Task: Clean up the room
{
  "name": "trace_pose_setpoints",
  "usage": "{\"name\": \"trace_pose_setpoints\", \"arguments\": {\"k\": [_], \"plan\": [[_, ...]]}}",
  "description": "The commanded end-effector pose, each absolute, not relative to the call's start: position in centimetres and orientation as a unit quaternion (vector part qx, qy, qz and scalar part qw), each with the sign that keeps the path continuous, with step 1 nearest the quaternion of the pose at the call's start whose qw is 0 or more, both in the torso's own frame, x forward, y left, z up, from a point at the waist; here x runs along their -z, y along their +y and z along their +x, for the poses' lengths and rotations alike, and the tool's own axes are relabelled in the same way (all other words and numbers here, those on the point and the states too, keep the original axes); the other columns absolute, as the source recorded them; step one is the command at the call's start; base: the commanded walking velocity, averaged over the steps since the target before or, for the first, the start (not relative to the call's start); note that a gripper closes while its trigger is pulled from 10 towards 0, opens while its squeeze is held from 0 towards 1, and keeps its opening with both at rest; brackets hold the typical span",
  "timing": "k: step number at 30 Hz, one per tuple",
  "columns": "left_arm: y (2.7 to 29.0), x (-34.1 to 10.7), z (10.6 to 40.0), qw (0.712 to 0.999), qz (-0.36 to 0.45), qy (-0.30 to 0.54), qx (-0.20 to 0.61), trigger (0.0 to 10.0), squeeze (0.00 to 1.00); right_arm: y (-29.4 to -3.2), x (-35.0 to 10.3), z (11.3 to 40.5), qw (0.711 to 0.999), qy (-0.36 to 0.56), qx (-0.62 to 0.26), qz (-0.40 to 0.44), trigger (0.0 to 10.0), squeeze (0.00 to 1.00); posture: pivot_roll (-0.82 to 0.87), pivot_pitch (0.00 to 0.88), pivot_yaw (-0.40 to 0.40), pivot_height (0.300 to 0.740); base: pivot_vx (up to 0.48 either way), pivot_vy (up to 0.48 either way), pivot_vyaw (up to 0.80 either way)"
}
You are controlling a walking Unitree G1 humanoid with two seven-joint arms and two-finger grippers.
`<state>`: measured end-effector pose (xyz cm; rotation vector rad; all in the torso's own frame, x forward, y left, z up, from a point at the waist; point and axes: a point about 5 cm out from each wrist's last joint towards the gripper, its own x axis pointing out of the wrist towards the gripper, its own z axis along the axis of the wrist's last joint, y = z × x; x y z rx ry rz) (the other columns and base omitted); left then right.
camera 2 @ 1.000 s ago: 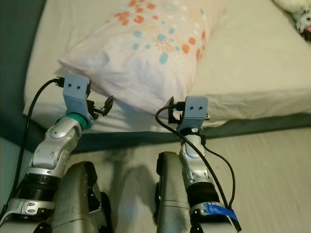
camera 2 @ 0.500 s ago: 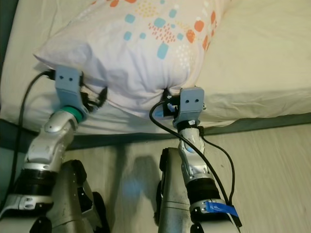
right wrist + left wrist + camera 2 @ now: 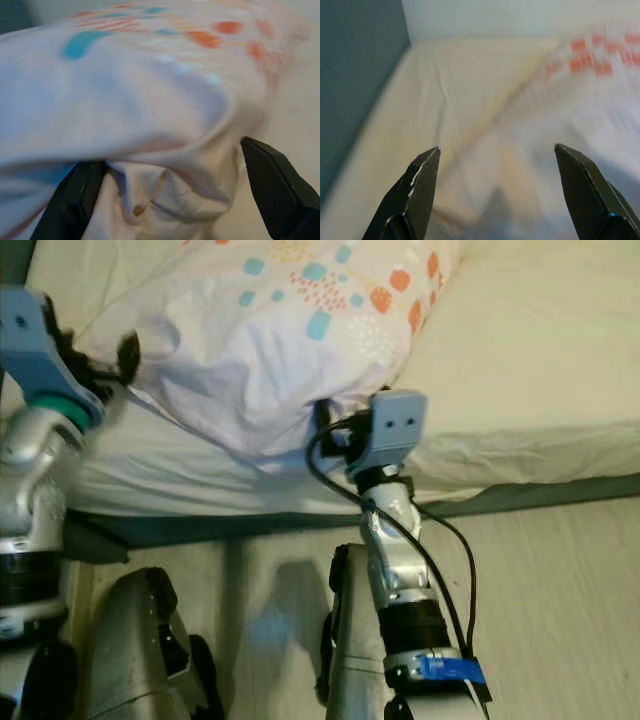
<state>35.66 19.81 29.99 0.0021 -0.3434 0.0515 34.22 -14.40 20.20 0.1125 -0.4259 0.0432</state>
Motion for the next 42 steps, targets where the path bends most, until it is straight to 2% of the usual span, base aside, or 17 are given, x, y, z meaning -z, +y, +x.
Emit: {"name": "trace_pose_setpoints", "arguments": {"k": [1, 3, 7, 9, 13, 16, 20, 23, 27, 28, 30, 31, 32, 33, 34, 35, 42], "plan": [[19.9, -29.7, 36.2, 0.987, 0.007, -0.158, -0.018, 10.0, 0.0, -16.0, -20.0, 34.1, 0.975, -0.202, 0.028, 0.084, 10.0, 0.0, -0.01, 0.264, 0.01, 0.497, 0.0, 0.0, 0.0], [19.1, -29.7, 37.4, 0.989, 0.052, -0.135, 0.024, 10.0, 0.0, -17.0, -19.3, 34.3, 0.975, -0.174, 0.07, 0.119, 10.0, 0.0, -0.02, 0.248, 0.008, 0.497, 0.0, 0.0, 0.0], [18.3, -28.5, 38.7, 0.995, 0.028, -0.065, 0.074, 10.0, 0.0, -17.5, -18.4, 34.2, 0.972, -0.145, 0.104, 0.155, 10.0, 0.0, -0.03, 0.244, 0.005, 0.497, 0.0, 0.0, 0.0], [16.6, -27.5, 40.1, 0.995, -0.025, -0.012, 0.096, 10.0, 0.0, -18.4, -17.6, 34.1, 0.967, -0.121, 0.153, 0.164, 10.0, 0.0, -0.03, 0.235, 0.002, 0.497, 0.0, 0.0, 0.0], [15.8, -27.3, 40.7, 0.993, -0.064, 0.014, 0.099, 10.0, 0.0, -19.3, -17.2, 34.0, 0.964, -0.11, 0.187, 0.157, 10.0, 0.0, -0.03, 0.234, 0.001, 0.497, 0.0, 0.0, 0.0], [15.6, -27.8, 41.5, 0.988, -0.128, 0.025, 0.083, 10.0, 0.0, -20.8, -17.1, 33.8, 0.96, -0.107, 0.222, 0.131, 10.0, 0.0, -0.04, 0.23, 0.001, 0.497, 0.0, 0.0, 0.0], [15.7, -28.1, 41.7, 0.985, -0.151, 0.024, 0.077, 10.0, 0.0, -21.1, -17.1, 33.8, 0.96, -0.11, 0.227, 0.123, 10.0, 0.0, -0.05, 0.228, 0.0, 0.497, 0.0, 0.0, 0.0], [16.2, -28.5, 42.2, 0.971, -0.221, 0.046, 0.078, 10.0, 0.0, -21.5, -17.6, 33.9, 0.963, -0.122, 0.211, 0.117, 10.0, 0.0, -0.04, 0.223, 0.002, 0.497, 0.0, 0.0, 0.0], [14.9, -26.7, 42.1, 0.964, -0.204, 0.105, 0.132, 10.0, 0.0, -21.1, -17.7, 34.1, 0.964, -0.122, 0.204, 0.119, 10.0, 0.0, -0.04, 0.22, 0.005, 0.497, 0.0, 0.0, 0.0], [13.7, -25.6, 41.9, 0.956, -0.196, 0.134, 0.17, 10.0, 0.0, -20.9, -17.7, 34.2, 0.964, -0.119, 0.205, 0.12, 10.0, 0.0, -0.04, 0.22, 0.006, 0.497, 0.0, 0.0, 0.0], [13.4, -25.2, 41.8, 0.953, -0.196, 0.143, 0.181, 10.0, 0.0, -20.9, -17.6, 34.2, 0.964, -0.119, 0.205, 0.12, 10.0, 0.0, -0.04, 0.22, 0.006, 0.497, 0.0, 0.0, 0.0], [12.9, -25.0, 41.7, 0.949, -0.2, 0.151, 0.191, 7.4, 0.0, -20.9, -17.6, 34.3, 0.964, -0.117, 0.206, 0.12, 10.0, 0.0, -0.04, 0.22, 0.006, 0.497, 0.0, 0.0, 0.0], [12.9, -25.0, 41.7, 0.949, -0.2, 0.151, 0.191, 7.4, 0.0, -20.9, -17.6, 34.3, 0.964, -0.117, 0.206, 0.12, 10.0, 0.0, -0.04, 0.22, 0.006, 0.497, 0.0, 0.0, 0.0], [12.7, -24.8, 41.7, 0.947, -0.203, 0.156, 0.195, 4.4, 0.0, -20.9, -17.6, 34.3, 0.964, -0.116, 0.207, 0.119, 10.0, 0.0, -0.04, 0.22, 0.006, 0.497, 0.0, 0.0, 0.0], [12.7, -24.8, 41.7, 0.947, -0.203, 0.156, 0.195, 4.4, 0.0, -20.9, -17.6, 34.3, 0.964, -0.116, 0.207, 0.119, 10.0, 0.0, -0.04, 0.22, 0.006, 0.497, 0.0, 0.0, 0.0], [12.4, -24.8, 41.7, 0.944, -0.212, 0.157, 0.198, 0.0, 0.0, -20.9, -17.5, 34.4, 0.964, -0.113, 0.208, 0.118, 10.0, 0.0, -0.04, 0.222, 0.004, 0.497, 0.0, 0.0, 0.0], [12.4, -25.8, 41.9, 0.943, -0.229, 0.137, 0.2, 0.0, 0.0, -20.9, -17.4, 34.6, 0.966, -0.11, 0.205, 0.115, 10.0, 0.0, -0.03, 0.225, 0.002, 0.497, 0.0, 0.0, 0.0]]}}
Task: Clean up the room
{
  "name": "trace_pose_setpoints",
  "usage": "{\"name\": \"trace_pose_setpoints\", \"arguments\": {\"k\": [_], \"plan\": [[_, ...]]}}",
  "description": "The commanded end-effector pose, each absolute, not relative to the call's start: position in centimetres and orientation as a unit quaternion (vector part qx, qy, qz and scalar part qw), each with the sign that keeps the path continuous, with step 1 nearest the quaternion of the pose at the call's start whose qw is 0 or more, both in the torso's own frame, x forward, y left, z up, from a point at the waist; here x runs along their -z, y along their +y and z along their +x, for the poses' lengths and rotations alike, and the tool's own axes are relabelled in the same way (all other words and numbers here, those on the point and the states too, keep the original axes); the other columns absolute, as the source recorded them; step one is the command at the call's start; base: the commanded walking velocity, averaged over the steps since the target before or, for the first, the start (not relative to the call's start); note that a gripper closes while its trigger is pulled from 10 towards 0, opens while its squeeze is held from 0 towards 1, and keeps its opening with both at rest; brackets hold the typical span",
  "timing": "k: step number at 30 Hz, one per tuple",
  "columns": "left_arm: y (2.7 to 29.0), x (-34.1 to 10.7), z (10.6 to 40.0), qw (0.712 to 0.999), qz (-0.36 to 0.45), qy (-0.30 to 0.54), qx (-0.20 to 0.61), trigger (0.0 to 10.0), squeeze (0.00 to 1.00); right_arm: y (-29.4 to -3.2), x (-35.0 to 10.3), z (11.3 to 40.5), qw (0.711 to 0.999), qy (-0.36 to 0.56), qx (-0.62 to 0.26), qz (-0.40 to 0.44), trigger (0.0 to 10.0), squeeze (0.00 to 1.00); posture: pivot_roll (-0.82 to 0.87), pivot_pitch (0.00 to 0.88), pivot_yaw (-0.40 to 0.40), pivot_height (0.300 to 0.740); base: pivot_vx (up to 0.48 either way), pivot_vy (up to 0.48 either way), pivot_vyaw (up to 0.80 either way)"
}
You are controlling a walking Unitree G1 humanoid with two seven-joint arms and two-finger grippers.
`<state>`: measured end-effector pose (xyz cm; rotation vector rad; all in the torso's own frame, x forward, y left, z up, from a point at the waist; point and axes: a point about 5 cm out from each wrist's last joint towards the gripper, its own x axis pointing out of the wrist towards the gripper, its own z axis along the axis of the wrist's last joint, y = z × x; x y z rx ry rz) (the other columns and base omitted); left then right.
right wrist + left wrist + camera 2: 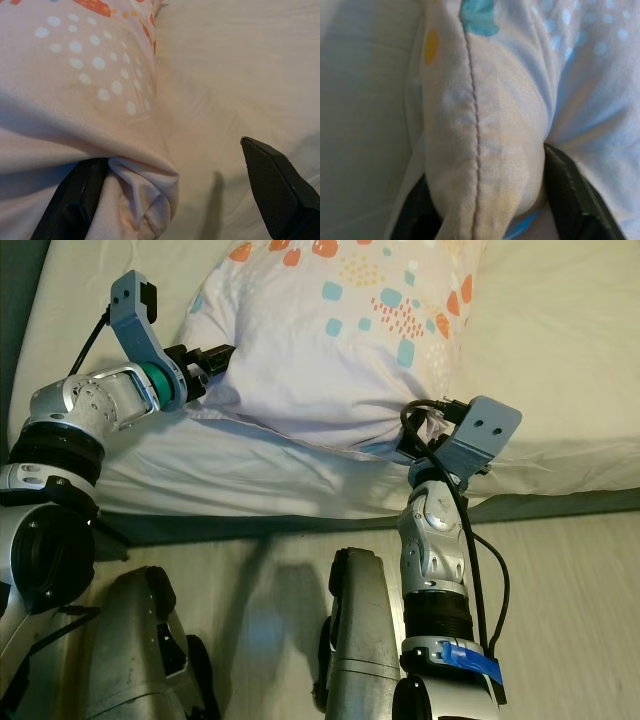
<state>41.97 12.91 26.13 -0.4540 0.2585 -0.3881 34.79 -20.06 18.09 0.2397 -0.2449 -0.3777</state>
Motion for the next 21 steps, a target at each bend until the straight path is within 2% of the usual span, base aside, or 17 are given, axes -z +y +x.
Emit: {"name": "trace_pose_setpoints", "arguments": {"k": [1, 21], "plan": [[12.4, -25.8, 41.9, 0.943, -0.229, 0.137, 0.2, 0.0, 0.0, -20.9, -17.4, 34.6, 0.966, -0.11, 0.205, 0.115, 10.0, 0.0, -0.03, 0.225, 0.002, 0.497, 0.0, 0.0, 0.0], [13.4, -28.5, 42.0, 0.942, -0.247, 0.077, 0.214, 0.0, 0.0, -21.2, -16.7, 34.7, 0.966, -0.1, 0.212, 0.108, 10.0, 0.0, -0.03, 0.225, 0.004, 0.497, 0.0, 0.0, 0.0]]}}
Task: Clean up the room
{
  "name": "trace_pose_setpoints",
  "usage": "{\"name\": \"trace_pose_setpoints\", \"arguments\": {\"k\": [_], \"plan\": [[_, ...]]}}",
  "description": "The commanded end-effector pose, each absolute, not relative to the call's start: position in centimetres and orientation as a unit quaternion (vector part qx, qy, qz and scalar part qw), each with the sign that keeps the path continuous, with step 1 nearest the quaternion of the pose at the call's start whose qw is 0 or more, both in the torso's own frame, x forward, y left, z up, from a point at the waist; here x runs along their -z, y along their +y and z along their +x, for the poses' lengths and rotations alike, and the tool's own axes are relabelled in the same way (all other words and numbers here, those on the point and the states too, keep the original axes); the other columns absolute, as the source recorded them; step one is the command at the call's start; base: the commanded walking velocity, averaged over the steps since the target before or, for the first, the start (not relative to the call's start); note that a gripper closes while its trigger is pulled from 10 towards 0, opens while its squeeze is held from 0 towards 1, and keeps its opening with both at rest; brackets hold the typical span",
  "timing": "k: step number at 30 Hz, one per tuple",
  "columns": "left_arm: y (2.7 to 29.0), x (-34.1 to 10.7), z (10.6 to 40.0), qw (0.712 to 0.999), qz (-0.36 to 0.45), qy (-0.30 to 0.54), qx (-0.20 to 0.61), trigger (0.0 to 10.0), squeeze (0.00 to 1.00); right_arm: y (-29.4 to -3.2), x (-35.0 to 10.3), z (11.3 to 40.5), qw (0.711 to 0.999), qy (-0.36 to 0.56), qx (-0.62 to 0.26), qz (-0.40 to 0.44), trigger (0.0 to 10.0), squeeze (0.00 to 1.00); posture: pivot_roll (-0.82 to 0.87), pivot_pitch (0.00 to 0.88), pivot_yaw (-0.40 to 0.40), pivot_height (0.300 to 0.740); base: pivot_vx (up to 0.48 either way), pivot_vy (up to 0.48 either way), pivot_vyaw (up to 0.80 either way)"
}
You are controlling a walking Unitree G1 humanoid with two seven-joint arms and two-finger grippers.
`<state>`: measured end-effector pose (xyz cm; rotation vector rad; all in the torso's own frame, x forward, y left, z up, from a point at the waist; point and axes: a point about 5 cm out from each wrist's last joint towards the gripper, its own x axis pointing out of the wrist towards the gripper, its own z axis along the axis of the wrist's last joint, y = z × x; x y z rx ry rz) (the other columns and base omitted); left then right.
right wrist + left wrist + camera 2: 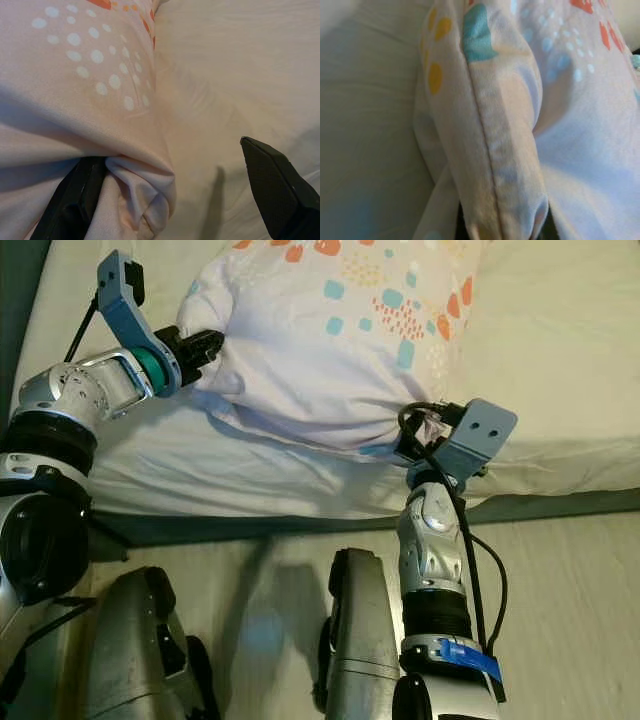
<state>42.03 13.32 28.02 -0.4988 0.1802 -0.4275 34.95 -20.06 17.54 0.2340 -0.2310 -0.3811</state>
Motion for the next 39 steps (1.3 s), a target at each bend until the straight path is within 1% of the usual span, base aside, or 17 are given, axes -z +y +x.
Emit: {"name": "trace_pose_setpoints", "arguments": {"k": [1, 2, 3, 7, 8, 9, 10, 11, 16, 20, 21, 23, 26, 28, 30, 34, 39], "plan": [[13.4, -28.5, 42.0, 0.942, -0.247, 0.077, 0.214, 0.0, 0.0, -21.2, -16.7, 34.7, 0.966, -0.1, 0.212, 0.108, 10.0, 0.0, -0.03, 0.225, 0.004, 0.497, 0.0, 0.0, 0.0], [13.4, -28.6, 42.0, 0.943, -0.247, 0.073, 0.212, 2.4, 0.0, -21.3, -16.7, 34.7, 0.966, -0.099, 0.214, 0.106, 10.0, 0.0, -0.03, 0.225, 0.004, 0.497, 0.0, 0.0, 0.0], [13.7, -28.6, 42.0, 0.945, -0.243, 0.068, 0.206, 10.0, 0.0, -21.6, -16.7, 34.8, 0.965, -0.097, 0.219, 0.104, 10.0, 0.0, -0.03, 0.228, 0.005, 0.497, 0.0, 0.0, 0.0], [14.1, -28.6, 42.0, 0.948, -0.239, 0.064, 0.199, 10.0, 0.0, -21.9, -16.8, 34.9, 0.965, -0.096, 0.223, 0.1, 10.0, 0.0, -0.03, 0.228, 0.006, 0.497, 0.0, 0.0, 0.0], [15.2, -28.4, 41.8, 0.955, -0.227, 0.062, 0.177, 10.0, 0.0, -22.3, -17.0, 35.4, 0.966, -0.087, 0.225, 0.091, 10.0, 0.0, -0.03, 0.231, 0.007, 0.497, 0.0, 0.0, 0.0], [15.2, -28.4, 41.8, 0.955, -0.227, 0.062, 0.177, 10.0, 0.0, -22.3, -17.0, 35.4, 0.966, -0.087, 0.225, 0.091, 10.0, 0.0, -0.03, 0.231, 0.007, 0.497, 0.0, 0.0, 0.0], [16.0, -28.1, 41.7, 0.96, -0.219, 0.065, 0.161, 10.0, 0.0, -22.3, -17.1, 35.8, 0.969, -0.08, 0.219, 0.086, 10.0, 0.0, -0.03, 0.231, 0.007, 0.497, 0.0, 0.0, 0.0], [17.0, -27.6, 41.4, 0.966, -0.209, 0.073, 0.134, 10.0, 0.0, -22.1, -17.2, 36.3, 0.973, -0.073, 0.206, 0.081, 10.0, 0.0, -0.03, 0.234, 0.008, 0.497, 0.0, 0.0, 0.0], [20.0, -26.5, 40.8, 0.976, -0.192, 0.09, 0.051, 10.0, 0.0, -21.1, -17.3, 37.3, 0.982, -0.05, 0.165, 0.072, 10.0, 0.0, -0.02, 0.239, 0.007, 0.497, 0.0, 0.0, 0.0], [24.9, -27.1, 39.6, 0.983, -0.167, 0.064, -0.051, 10.0, 0.0, -19.2, -17.5, 38.7, 0.993, -0.033, 0.101, 0.057, 10.0, 0.0, 0.0, 0.244, -0.003, 0.497, 0.0, 0.0, 0.0], [24.9, -27.1, 39.6, 0.983, -0.167, 0.064, -0.051, 10.0, 0.0, -19.2, -17.5, 38.7, 0.993, -0.033, 0.101, 0.057, 10.0, 0.0, 0.0, 0.244, -0.003, 0.497, 0.0, 0.0, 0.0], [27.4, -28.1, 38.9, 0.983, -0.153, 0.04, -0.099, 10.0, 0.0, -17.9, -18.1, 39.5, 0.996, -0.031, 0.068, 0.052, 10.0, 0.0, 0.01, 0.244, -0.009, 0.497, 0.0, 0.0, 0.0], [28.5, -28.7, 38.5, 0.981, -0.149, 0.027, -0.119, 10.0, 0.0, -17.2, -18.4, 39.8, 0.997, -0.031, 0.053, 0.051, 10.0, 0.0, 0.01, 0.243, -0.011, 0.497, 0.0, 0.0, 0.0], [30.8, -30.6, 37.7, 0.975, -0.15, -0.012, -0.163, 10.0, 0.0, -15.3, -19.0, 40.4, 0.998, -0.033, 0.017, 0.047, 10.0, 0.0, 0.02, 0.241, -0.016, 0.497, 0.0, 0.0, 0.0], [30.8, -30.6, 37.7, 0.975, -0.15, -0.012, -0.163, 10.0, 0.0, -15.3, -19.0, 40.4, 0.998, -0.033, 0.017, 0.047, 10.0, 0.0, 0.02, 0.241, -0.016, 0.497, 0.0, 0.0, 0.0], [34.0, -33.8, 35.5, 0.96, -0.128, -0.077, -0.237, 10.0, 0.0, -11.7, -19.9, 40.7, 0.997, -0.042, -0.051, 0.045, 10.0, 0.0, 0.03, 0.239, -0.016, 0.497, 0.0, 0.0, 0.0], [35.3, -34.5, 34.5, 0.951, -0.118, -0.093, -0.271, 10.0, 0.0, -10.6, -19.9, 40.7, 0.995, -0.043, -0.075, 0.041, 10.0, 0.0, 0.03, 0.238, -0.016, 0.497, 0.0, 0.0, 0.0]]}}
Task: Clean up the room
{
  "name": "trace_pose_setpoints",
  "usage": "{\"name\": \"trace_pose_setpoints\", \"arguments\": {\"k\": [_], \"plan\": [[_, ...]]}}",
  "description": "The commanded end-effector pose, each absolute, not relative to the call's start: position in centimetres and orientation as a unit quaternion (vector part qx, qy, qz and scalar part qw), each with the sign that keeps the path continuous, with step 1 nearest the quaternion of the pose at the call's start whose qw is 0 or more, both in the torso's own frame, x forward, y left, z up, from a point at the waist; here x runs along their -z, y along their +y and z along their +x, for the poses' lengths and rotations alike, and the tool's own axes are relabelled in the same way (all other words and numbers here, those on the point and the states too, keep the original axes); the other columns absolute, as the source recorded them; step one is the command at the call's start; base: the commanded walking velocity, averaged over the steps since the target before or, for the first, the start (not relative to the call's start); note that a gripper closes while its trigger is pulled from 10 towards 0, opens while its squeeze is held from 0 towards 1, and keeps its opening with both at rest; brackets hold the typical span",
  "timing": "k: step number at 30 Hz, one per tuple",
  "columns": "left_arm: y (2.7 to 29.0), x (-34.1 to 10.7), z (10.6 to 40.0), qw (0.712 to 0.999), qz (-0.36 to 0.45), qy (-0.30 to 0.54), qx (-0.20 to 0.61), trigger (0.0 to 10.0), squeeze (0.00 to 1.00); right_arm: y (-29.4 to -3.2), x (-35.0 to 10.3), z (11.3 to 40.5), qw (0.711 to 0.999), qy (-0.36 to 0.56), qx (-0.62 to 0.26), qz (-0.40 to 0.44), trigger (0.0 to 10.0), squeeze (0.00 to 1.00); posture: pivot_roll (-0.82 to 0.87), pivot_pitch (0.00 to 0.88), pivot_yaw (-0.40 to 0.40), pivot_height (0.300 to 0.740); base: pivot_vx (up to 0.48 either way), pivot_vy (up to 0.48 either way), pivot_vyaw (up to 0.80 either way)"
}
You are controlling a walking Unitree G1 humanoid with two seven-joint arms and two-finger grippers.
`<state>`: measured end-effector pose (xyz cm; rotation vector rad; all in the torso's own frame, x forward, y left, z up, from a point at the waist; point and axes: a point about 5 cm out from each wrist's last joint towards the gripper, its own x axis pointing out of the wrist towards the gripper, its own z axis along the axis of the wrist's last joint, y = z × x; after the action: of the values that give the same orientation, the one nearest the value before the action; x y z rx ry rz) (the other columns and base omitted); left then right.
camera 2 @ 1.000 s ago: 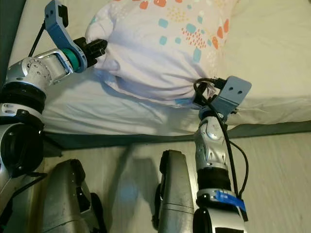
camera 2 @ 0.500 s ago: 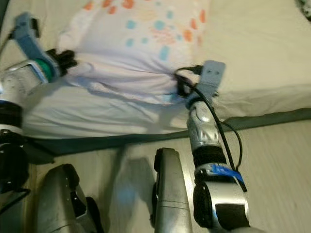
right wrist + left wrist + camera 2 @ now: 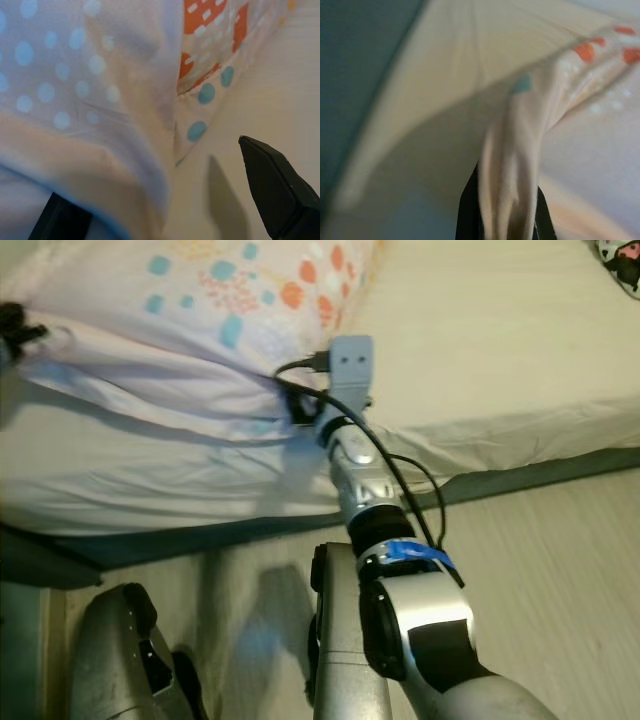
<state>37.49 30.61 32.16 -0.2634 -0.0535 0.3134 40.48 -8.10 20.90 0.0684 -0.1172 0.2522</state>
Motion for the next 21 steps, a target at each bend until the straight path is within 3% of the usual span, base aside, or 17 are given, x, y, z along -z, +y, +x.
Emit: {"name": "trace_pose_setpoints", "arguments": {"k": [1, 3, 7, 9, 17, 18, 21], "plan": [[36.2, -35.1, 33.8, 0.942, -0.104, -0.109, -0.299, 10.0, 0.0, -9.8, -19.9, 40.6, 0.993, -0.044, -0.097, 0.042, 10.0, 0.0, 0.03, 0.238, -0.015, 0.497, 0.0, 0.0, 0.0], [38.0, -36.8, 31.8, 0.917, -0.077, -0.151, -0.36, 10.0, 0.0, -8.1, -19.8, 40.2, 0.985, -0.053, -0.159, 0.03, 10.0, 0.0, 0.03, 0.237, -0.015, 0.497, 0.0, 0.0, 0.0], [38.8, -38.1, 30.1, 0.894, -0.045, -0.182, -0.407, 10.0, 0.0, -7.4, -19.8, 40.1, 0.98, -0.058, -0.188, 0.021, 10.0, 0.0, 0.02, 0.237, -0.016, 0.497, 0.0, 0.0, 0.0], [39.2, -40.0, 27.9, 0.859, -0.001, -0.226, -0.459, 10.0, 0.0, -7.8, -19.7, 40.1, 0.979, -0.061, -0.194, 0.023, 10.0, 0.0, 0.03, 0.238, -0.021, 0.497, 0.0, 0.0, 0.0], [39.0, -44.2, 24.2, 0.797, 0.015, -0.328, -0.507, 10.0, 0.0, -9.3, -19.3, 40.2, 0.981, -0.057, -0.182, 0.022, 10.0, 0.0, 0.03, 0.238, -0.026, 0.497, 0.0, 0.0, 0.0], [38.6, -45.6, 22.8, 0.762, 0.036, -0.371, -0.529, 10.0, 0.0, -9.9, -18.9, 40.1, 0.983, -0.053, -0.172, 0.023, 10.0, 0.0, 0.03, 0.239, -0.028, 0.497, 0.0, 0.0, 0.0], [38.1, -46.4, 22.1, 0.748, 0.043, -0.393, -0.533, 10.0, 0.0, -10.3, -18.6, 40.1, 0.985, -0.05, -0.164, 0.024, 10.0, 0.0, 0.03, 0.238, -0.032, 0.497, 0.0, 0.0, 0.0]]}}
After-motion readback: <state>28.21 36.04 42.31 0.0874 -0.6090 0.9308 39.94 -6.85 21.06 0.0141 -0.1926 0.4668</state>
